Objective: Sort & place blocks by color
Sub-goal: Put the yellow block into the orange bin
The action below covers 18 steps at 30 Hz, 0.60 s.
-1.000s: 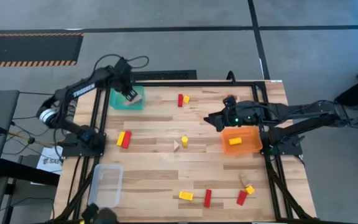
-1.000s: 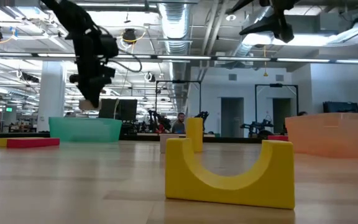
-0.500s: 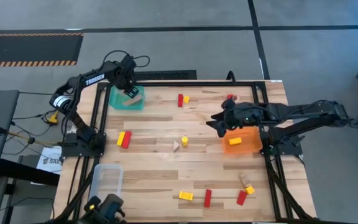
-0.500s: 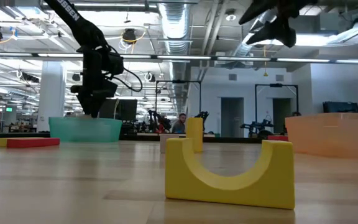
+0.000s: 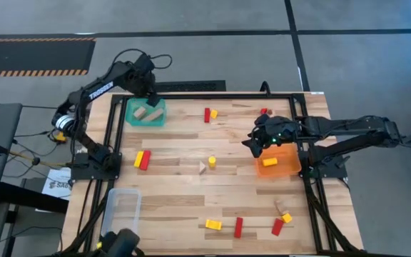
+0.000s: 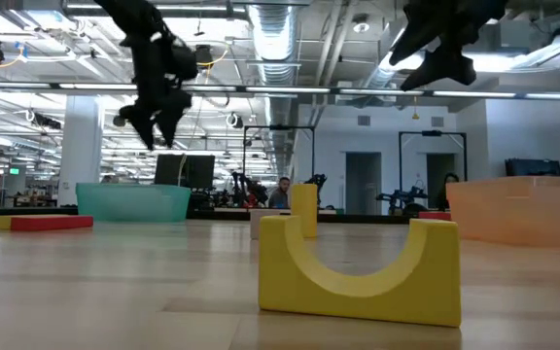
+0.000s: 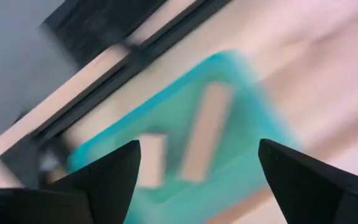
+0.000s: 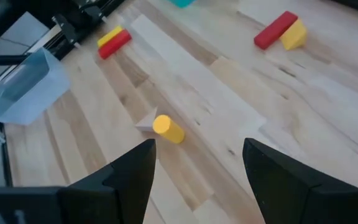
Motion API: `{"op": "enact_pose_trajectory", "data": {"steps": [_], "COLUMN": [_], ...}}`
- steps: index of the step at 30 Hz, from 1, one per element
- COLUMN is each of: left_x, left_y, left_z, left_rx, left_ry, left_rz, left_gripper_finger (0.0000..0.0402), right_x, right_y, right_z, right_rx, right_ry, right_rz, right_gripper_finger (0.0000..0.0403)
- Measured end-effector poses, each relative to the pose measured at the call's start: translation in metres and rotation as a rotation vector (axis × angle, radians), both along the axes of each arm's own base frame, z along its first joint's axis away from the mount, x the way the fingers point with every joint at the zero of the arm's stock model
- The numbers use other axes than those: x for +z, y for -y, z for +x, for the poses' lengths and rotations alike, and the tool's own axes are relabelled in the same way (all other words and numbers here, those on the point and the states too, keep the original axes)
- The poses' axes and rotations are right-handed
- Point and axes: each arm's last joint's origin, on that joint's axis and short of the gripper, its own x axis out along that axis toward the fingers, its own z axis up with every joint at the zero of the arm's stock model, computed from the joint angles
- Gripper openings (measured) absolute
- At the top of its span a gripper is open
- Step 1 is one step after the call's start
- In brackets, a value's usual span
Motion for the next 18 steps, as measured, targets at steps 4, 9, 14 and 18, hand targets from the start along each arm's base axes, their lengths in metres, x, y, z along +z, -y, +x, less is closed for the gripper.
{"op": "enact_pose_trajectory", "data": {"steps": [4,9,14,18], "left_x": [0.017,0.026,0.025,0.028], "left_y": [0.026,0.068,0.114,0.140], "left_z": [0.024,0.067,0.102,0.117], "left_rx": [-0.153,-0.449,-0.760,-0.899], "left_ry": [0.180,0.285,0.299,0.340], "left_rz": [0.007,0.043,0.095,0.134], "left_gripper_finger": [0.0299,0.0288,0.0283,0.0278], "right_x": [0.000,0.000,0.000,-0.001], "right_y": [0.006,0.012,0.012,0.006], "right_z": [0.000,-0.001,-0.001,-0.001], "right_rx": [-0.027,-0.059,-0.066,-0.023], "right_ry": [0.000,0.000,-0.001,0.002], "right_rz": [0.000,0.001,0.020,0.068], "right_gripper_finger": [0.0264,0.0264,0.0264,0.0264]}}
